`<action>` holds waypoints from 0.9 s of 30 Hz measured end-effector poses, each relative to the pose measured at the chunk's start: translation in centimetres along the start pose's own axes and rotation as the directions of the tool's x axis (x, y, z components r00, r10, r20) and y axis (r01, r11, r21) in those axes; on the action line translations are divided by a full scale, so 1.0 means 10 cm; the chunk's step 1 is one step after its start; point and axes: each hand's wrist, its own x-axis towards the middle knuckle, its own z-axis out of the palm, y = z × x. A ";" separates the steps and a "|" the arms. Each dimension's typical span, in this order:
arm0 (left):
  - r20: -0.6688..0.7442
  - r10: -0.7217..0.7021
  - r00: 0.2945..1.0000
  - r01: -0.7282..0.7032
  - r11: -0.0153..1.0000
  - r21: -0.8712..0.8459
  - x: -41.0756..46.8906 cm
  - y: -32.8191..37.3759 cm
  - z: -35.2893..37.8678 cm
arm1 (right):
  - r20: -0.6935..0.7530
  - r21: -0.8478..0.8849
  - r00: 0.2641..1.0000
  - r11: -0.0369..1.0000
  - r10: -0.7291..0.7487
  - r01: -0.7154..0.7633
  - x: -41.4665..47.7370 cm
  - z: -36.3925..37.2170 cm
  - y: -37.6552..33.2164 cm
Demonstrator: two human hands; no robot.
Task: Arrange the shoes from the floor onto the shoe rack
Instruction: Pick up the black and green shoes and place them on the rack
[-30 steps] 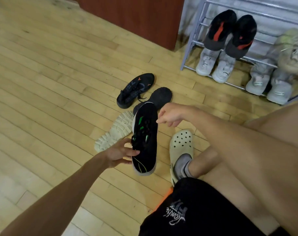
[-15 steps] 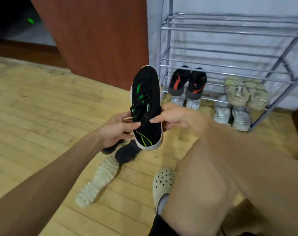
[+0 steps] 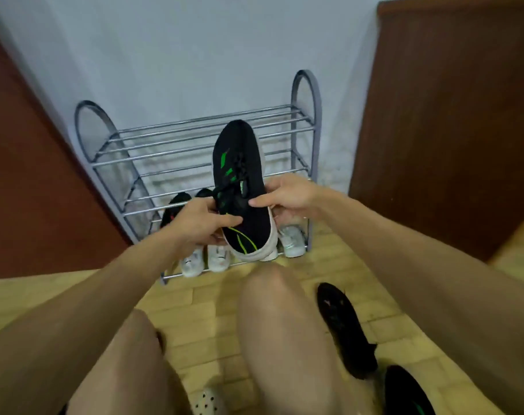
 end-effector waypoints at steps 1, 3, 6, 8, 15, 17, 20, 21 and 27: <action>0.026 -0.011 1.000 0.011 1.000 -0.024 0.04 0.01 0.19 | -0.019 0.033 1.000 0.999 0.013 -0.013 -0.10 -0.16 0.11; 0.082 -0.037 0.996 0.043 0.996 -0.075 0.13 -0.01 0.56 | -0.094 0.147 0.995 0.989 0.042 -0.028 -0.28 -0.47 0.39; 0.130 -0.135 0.982 0.150 0.982 -0.117 0.21 -0.15 1.11 | -0.282 0.266 0.945 0.960 0.162 -0.085 -0.57 -0.85 0.93; 0.168 -0.217 0.962 0.239 0.963 -0.121 0.24 -0.29 1.46 | -0.358 0.249 0.896 0.951 0.265 -0.182 -0.76 -1.04 1.30; 0.296 -0.412 0.862 0.434 0.901 -0.008 0.01 -0.95 2.65 | -0.372 0.238 0.765 0.851 0.525 -0.469 -1.45 -1.23 2.58; 0.343 -0.456 0.821 0.470 0.882 0.047 -0.15 -1.18 2.97 | -0.365 0.286 0.710 0.798 0.603 -0.531 -1.63 -1.17 2.94; 0.381 -0.475 0.794 0.447 0.879 0.165 -0.35 -1.46 3.25 | -0.374 0.316 0.635 0.737 0.676 -0.598 -1.84 -1.05 3.41; 0.397 -0.468 0.790 0.408 0.883 0.231 -0.40 -1.56 3.27 | -0.369 0.281 0.621 0.720 0.691 -0.635 -1.92 -0.99 3.55; 0.413 -0.480 0.774 0.272 0.841 0.467 -0.53 -1.82 3.12 | -0.229 -0.026 0.500 0.508 0.835 -0.861 -2.52 -0.27 4.31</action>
